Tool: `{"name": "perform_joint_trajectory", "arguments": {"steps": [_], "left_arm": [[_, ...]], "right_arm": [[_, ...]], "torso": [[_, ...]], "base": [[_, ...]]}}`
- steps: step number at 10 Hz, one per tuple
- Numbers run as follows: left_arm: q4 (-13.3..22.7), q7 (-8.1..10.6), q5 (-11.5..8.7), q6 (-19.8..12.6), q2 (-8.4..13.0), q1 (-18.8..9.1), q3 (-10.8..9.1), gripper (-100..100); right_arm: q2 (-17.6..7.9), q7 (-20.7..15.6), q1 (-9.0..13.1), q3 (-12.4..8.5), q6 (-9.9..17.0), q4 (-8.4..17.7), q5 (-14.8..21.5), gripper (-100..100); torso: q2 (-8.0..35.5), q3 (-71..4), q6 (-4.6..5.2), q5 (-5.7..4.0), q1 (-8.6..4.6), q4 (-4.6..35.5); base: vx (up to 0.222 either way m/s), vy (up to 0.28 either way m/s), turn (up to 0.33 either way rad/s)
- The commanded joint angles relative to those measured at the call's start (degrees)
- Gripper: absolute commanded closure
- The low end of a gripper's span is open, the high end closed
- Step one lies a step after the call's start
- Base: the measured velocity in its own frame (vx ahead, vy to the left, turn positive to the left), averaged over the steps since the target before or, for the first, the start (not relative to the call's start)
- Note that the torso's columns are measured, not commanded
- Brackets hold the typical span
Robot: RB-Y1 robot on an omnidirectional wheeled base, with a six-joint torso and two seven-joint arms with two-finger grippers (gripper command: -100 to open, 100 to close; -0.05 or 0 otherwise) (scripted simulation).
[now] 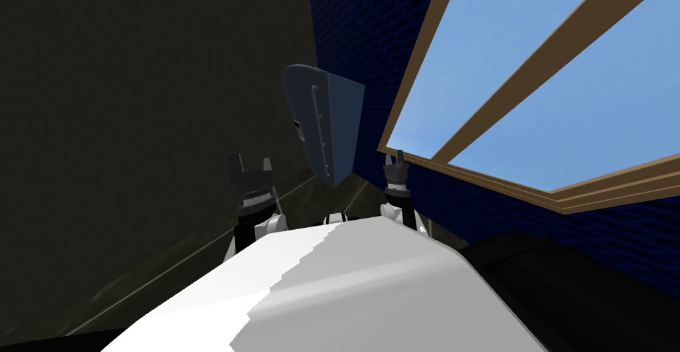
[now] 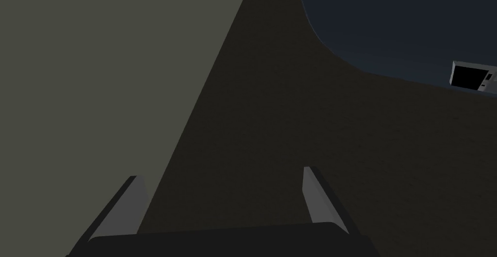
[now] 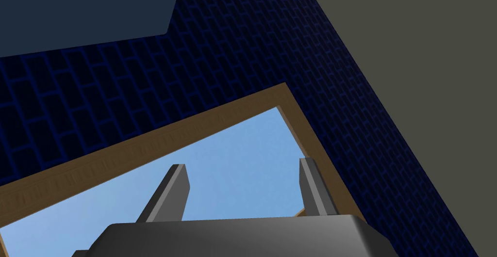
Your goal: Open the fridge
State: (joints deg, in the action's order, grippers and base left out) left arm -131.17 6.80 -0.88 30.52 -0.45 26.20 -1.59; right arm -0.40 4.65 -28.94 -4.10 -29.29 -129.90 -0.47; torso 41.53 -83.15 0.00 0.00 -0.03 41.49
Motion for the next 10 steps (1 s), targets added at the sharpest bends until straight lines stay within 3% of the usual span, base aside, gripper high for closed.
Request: {"name": "perform_joint_trajectory", "arguments": {"steps": [1, 5, 10], "left_arm": [[0.95, 0.18, -0.14, -1.89, 4.55, -1.78, -1.27, -100], [3.50, 0.56, -0.41, -6.70, 9.15, -6.27, -4.33, -100], [7.72, 1.20, -0.87, -14.45, 11.29, -13.91, -9.56, -100]], "right_arm": [[0.00, 0.00, 0.00, 0.00, 0.00, 0.01, 0.00, 0], [0.01, 0.00, -0.01, 0.00, 0.00, 0.01, 0.00, 0], [0.01, 0.00, -0.01, 0.01, 0.00, 0.01, 0.00, 0]], "torso": [[0.51, -1.14, 0.00, -0.01, -0.02, 0.55], [0.74, -1.43, 0.00, -0.01, -0.01, 0.79], [0.77, -1.41, 0.00, -0.01, -0.03, 0.80]], "base": [[0.021, -0.036, -0.003], [0.035, -0.061, -0.004], [0.046, -0.083, -0.005]]}}
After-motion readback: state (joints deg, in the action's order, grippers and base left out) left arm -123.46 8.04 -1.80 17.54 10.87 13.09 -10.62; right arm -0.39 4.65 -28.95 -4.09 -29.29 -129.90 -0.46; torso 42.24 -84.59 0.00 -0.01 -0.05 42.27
